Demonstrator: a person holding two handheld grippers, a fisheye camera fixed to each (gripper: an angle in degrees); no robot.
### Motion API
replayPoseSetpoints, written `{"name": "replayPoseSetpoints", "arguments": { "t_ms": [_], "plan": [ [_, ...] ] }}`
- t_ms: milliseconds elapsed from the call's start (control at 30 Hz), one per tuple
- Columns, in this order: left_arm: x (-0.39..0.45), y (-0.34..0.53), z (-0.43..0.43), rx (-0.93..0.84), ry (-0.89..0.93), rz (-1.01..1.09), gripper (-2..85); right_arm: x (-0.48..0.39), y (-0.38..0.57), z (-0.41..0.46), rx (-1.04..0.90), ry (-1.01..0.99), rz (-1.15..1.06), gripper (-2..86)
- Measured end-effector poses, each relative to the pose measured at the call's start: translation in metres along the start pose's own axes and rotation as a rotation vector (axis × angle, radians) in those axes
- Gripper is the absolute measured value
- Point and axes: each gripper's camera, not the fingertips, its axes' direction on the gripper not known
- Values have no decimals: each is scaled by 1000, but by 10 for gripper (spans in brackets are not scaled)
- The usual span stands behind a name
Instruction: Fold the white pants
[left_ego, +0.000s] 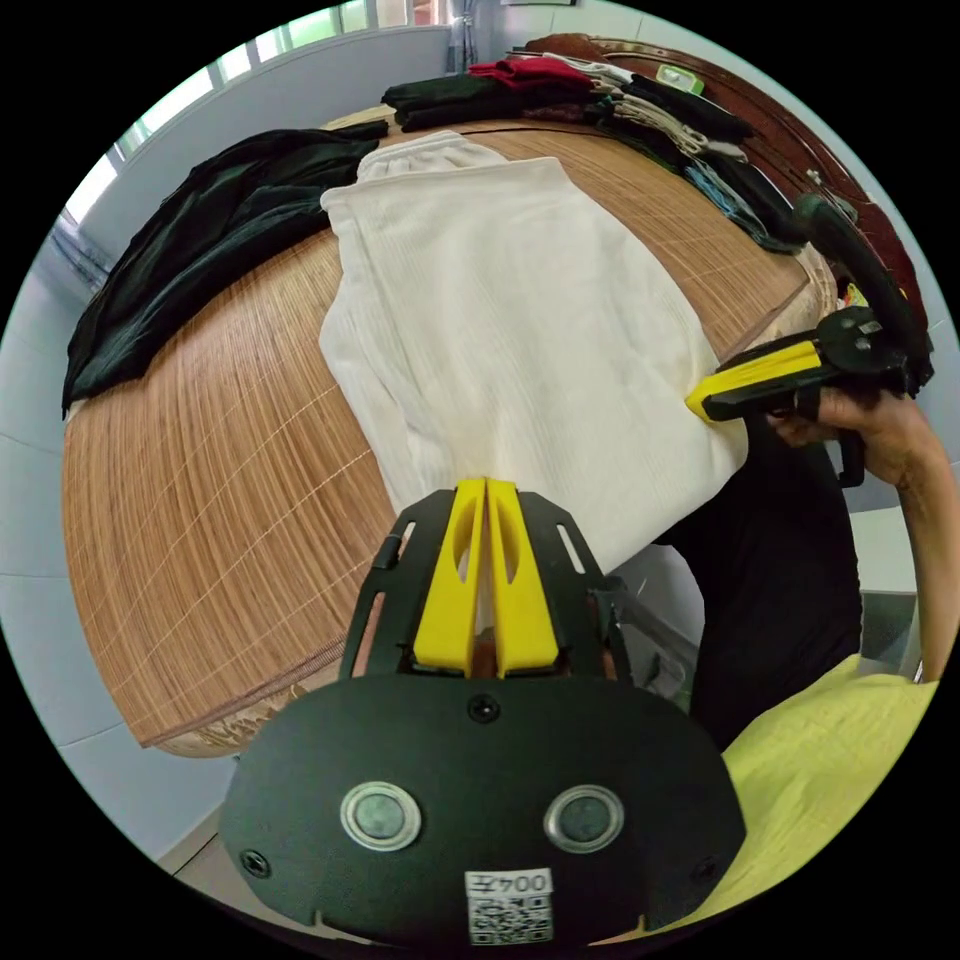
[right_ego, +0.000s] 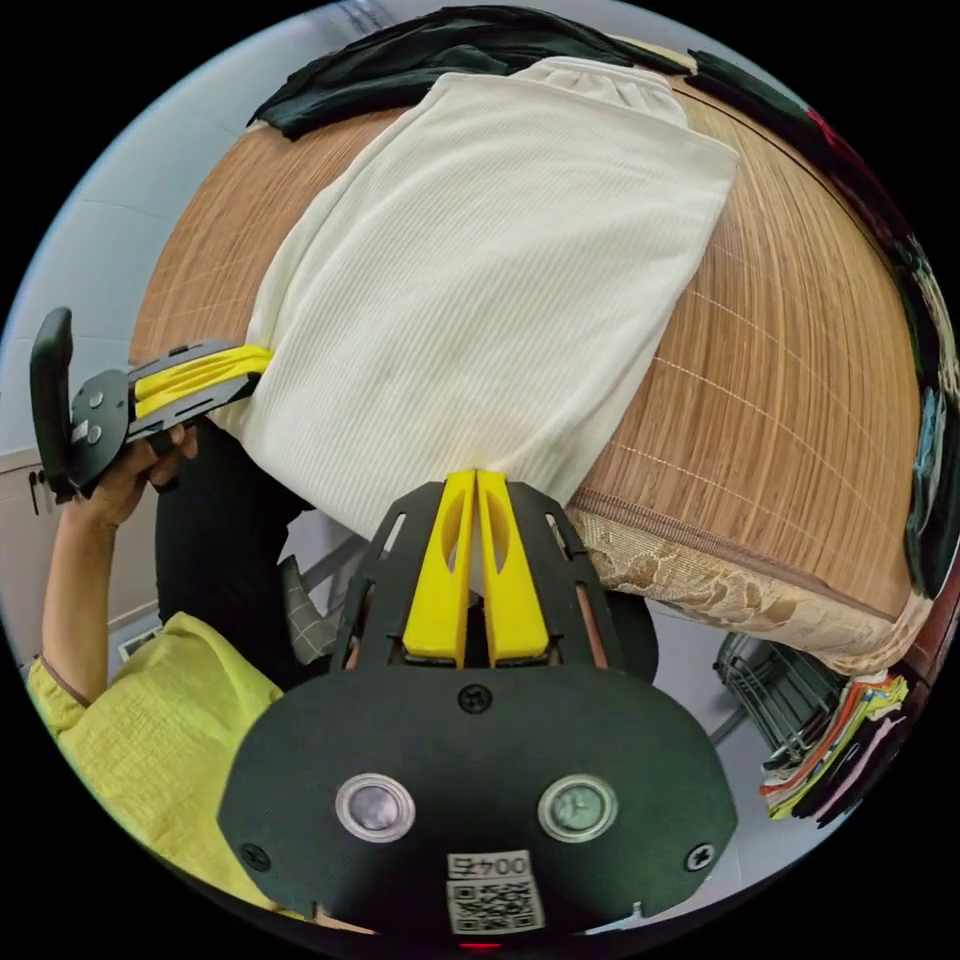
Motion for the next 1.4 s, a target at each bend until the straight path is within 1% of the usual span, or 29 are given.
{"name": "replayPoseSetpoints", "arguments": {
  "t_ms": [200,367,567,700,767,833,900,967,1033,1133,1267,1400],
  "plan": [
    [-2,-5,8,-23,4,17,3,-24,-1,14,23,125,-59,-7],
    [-16,-2,14,-18,64,-33,4,-42,-7,25,-18,228,-129,-7],
    [-30,3,21,-3,116,-62,5,-43,-12,32,-55,270,-118,-6],
    [-29,11,23,37,80,-30,5,-34,-9,32,-39,248,-101,-7],
    [-30,17,22,72,54,-14,7,-22,-4,29,-16,205,-71,-8],
    [-35,21,21,82,69,4,8,-12,0,26,-3,163,-37,-8],
    [-48,26,17,82,128,-5,9,-3,4,23,11,135,-23,-8],
    [-71,38,13,76,274,-24,11,9,11,20,38,104,-2,-8],
    [-89,52,9,97,342,-64,13,16,16,19,60,90,10,-8],
    [-107,77,-1,137,310,-113,16,27,23,17,89,81,22,-6],
    [-124,107,-5,138,267,-151,26,45,28,12,86,63,6,-4],
    [-127,126,-2,147,298,-155,48,70,31,7,80,-1,36,2]
  ]
}}
